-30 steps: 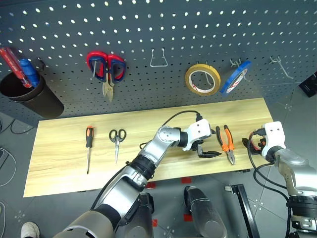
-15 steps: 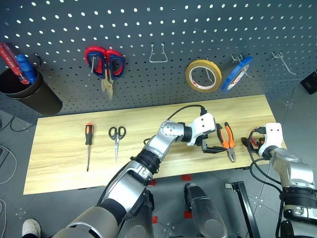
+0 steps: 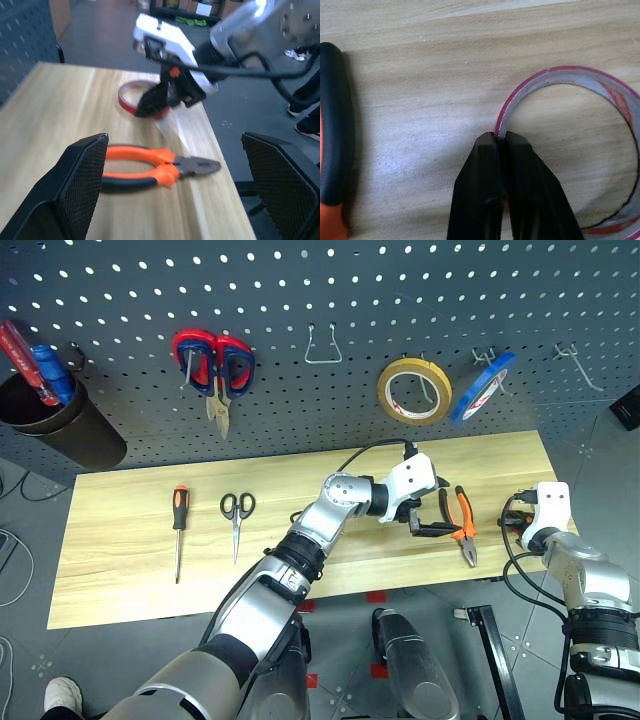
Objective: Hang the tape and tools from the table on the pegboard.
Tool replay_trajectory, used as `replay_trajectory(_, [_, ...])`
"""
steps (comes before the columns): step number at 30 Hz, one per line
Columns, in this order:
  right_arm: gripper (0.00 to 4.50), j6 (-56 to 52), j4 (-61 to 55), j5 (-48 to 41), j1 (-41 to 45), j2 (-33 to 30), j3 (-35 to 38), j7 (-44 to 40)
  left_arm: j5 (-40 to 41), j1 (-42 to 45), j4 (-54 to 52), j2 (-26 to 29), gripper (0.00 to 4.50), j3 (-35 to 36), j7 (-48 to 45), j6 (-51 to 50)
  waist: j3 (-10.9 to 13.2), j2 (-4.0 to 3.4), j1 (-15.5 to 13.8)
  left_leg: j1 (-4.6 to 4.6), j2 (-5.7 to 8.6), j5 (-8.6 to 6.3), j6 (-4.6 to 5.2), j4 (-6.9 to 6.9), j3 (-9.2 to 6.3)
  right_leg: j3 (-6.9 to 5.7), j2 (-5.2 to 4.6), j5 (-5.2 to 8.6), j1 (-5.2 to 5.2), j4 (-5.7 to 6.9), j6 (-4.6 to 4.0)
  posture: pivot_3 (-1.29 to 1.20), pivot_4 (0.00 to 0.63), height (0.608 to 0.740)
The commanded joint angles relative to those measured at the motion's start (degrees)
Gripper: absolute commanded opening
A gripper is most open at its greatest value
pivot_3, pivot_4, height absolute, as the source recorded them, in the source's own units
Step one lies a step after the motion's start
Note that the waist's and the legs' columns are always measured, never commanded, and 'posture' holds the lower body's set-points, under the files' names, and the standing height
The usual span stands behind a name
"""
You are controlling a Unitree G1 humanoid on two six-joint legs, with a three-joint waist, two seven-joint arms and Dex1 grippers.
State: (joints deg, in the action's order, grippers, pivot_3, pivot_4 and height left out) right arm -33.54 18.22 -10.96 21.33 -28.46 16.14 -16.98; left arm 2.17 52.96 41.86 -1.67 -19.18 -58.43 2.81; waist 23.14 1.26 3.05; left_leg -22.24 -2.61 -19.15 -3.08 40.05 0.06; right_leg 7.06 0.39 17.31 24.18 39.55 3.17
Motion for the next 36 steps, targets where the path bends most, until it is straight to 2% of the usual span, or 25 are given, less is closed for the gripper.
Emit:
replay_trajectory(1, [0.02,3.08,1.82,3.35,-1.54,-1.27,-2.11,0.93,0.10,0.16,0.37,-0.97,4.50,0.14,-1.08,1.00,0.00,0.00,0.01,0.00,0.01,0.00,0.00,0.00,0.00,0.00,-0.01,0.00,0.00,-0.01,0.01,-0.03,0.437,0.740])
replay_trajectory(7, [0.02,14.80,-2.43,10.60,-6.95,-4.33,-5.97,3.17,1.11,-1.20,-2.67,-1.71,4.50,0.30,-1.80,0.59,-0.19,-0.19,-0.32,-0.07,-0.02,0.01,-0.01,-0.01,-0.05,-0.09,-0.11,0.00,0.04,-0.05,0.02,-0.05,0.355,0.740])
replay_trajectory(9, [0.02,19.76,-7.27,13.65,-10.53,-5.37,-6.42,5.27,2.06,-3.19,-8.21,-1.35,4.50,0.25,-1.90,-1.44,-0.31,-0.34,-0.21,-0.36,-0.04,0.03,-0.04,0.02,-0.07,-0.14,-0.20,-0.01,0.26,-0.05,0.03,-0.05,0.319,0.740])
replay_trajectory(10, [0.02,21.31,-8.92,14.66,-11.72,-5.56,-6.41,6.05,2.38,-4.04,-10.46,-1.15,4.50,0.23,-1.91,-2.31,-0.59,-0.47,-0.20,-0.58,-0.06,0.05,-0.04,0.04,-0.04,-0.16,-0.35,-0.02,0.54,0.02,0.04,-0.05,0.319,0.740])
replay_trajectory(12, [0.02,24.48,-11.31,16.78,-13.43,-5.60,-6.48,7.93,2.90,-5.83,-14.58,-0.68,4.50,0.30,-1.53,-4.24,-1.10,-0.54,0.07,-0.99,0.02,0.09,-0.02,0.07,0.03,-0.14,-0.57,-0.02,1.18,0.41,0.05,-0.06,0.276,0.740])
replay_trajectory(17, [0.02,31.78,-18.61,23.43,-15.73,-4.03,-6.76,15.38,4.20,-11.02,-28.32,2.09,4.50,1.41,1.58,-9.94,-3.89,-0.55,0.42,-1.65,0.03,0.24,-0.05,0.25,0.07,-0.17,-0.60,-0.05,1.90,0.53,0.09,-0.06,0.218,0.740])
replay_trajectory(22, [0.02,36.29,-19.35,27.90,-12.50,-2.47,-7.12,21.11,4.19,-11.64,-32.34,2.10,4.50,4.12,8.65,-12.73,-7.11,-0.54,0.21,-1.58,0.43,0.50,-0.13,0.20,0.04,-0.19,-0.57,-0.17,1.77,0.54,0.24,-0.06,0.170,0.740])
replay_trajectory(27, [0.02,42.89,-13.74,28.80,-6.54,-3.15,-6.51,24.70,3.93,-9.13,-29.22,-1.60,4.50,6.82,16.90,-9.66,-8.87,-0.44,0.00,-1.56,1.01,0.62,0.08,0.20,0.00,-0.13,-1.04,-0.32,1.55,0.29,0.52,-0.05,0.138,0.740])
replay_trajectory(32, [0.02,46.31,-4.35,26.80,-0.34,-3.25,-6.21,25.04,3.44,-7.36,-24.85,-4.04,4.50,5.88,18.59,-7.02,-10.52,-0.45,-0.40,-1.53,1.09,0.68,0.18,0.14,-0.09,-0.29,-1.26,-0.37,1.31,-0.04,0.61,-0.04,0.132,0.740])
replay_trajectory(36, [0.02,47.00,3.47,20.51,4.90,-1.81,-5.07,21.28,3.59,-6.24,-22.95,-4.86,4.50,5.64,18.76,-5.78,-11.24,-0.45,0.06,-1.44,1.10,0.71,0.23,0.10,-0.07,-0.29,-1.28,-0.39,1.23,-0.04,0.64,-0.04,0.123,0.740])
